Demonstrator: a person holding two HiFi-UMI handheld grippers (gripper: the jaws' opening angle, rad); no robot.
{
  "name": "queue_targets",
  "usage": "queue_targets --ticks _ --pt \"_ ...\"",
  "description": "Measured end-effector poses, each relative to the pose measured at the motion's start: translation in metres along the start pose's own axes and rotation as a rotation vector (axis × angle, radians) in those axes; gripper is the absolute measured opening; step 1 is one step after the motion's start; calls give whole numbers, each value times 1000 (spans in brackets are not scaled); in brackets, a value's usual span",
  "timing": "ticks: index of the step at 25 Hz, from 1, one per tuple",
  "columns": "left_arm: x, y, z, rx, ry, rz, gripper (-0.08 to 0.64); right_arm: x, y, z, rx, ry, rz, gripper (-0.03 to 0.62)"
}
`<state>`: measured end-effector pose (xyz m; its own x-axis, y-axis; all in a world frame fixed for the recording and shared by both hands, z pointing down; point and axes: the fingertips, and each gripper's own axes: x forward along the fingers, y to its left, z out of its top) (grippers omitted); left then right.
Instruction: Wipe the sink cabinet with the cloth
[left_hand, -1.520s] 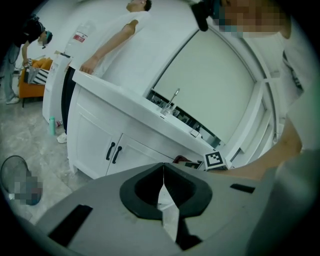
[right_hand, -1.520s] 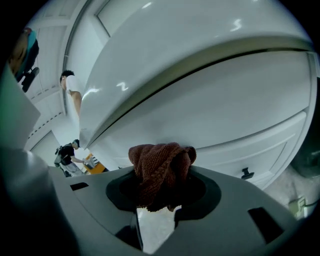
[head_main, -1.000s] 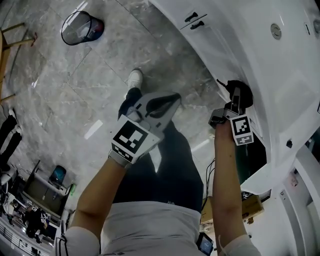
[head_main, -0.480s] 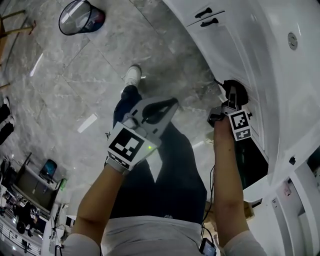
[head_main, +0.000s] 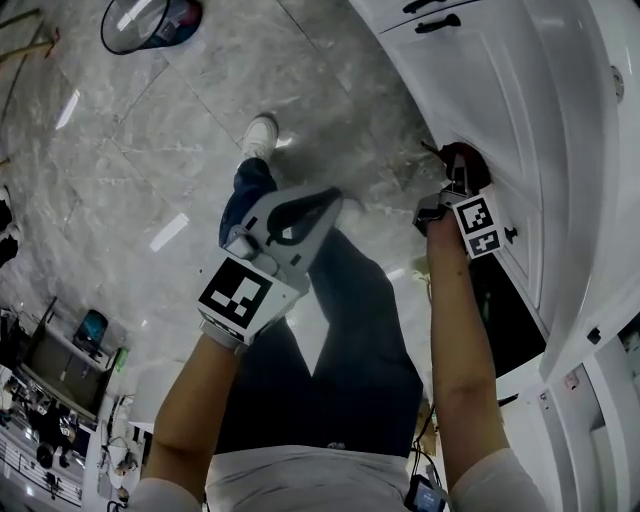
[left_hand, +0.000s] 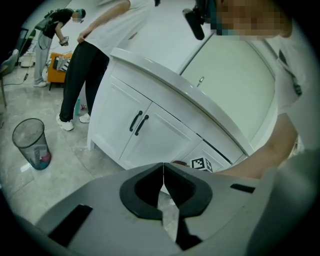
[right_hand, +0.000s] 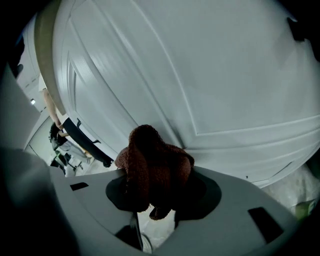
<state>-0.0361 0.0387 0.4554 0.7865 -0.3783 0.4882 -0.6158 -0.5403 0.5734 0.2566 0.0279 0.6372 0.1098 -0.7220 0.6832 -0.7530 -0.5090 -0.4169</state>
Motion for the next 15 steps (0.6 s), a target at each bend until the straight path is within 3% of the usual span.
queue_targets --ticks 15 --pt "3 -9 -16 33 65 -21 15 12 -20 -16 72 22 38 160"
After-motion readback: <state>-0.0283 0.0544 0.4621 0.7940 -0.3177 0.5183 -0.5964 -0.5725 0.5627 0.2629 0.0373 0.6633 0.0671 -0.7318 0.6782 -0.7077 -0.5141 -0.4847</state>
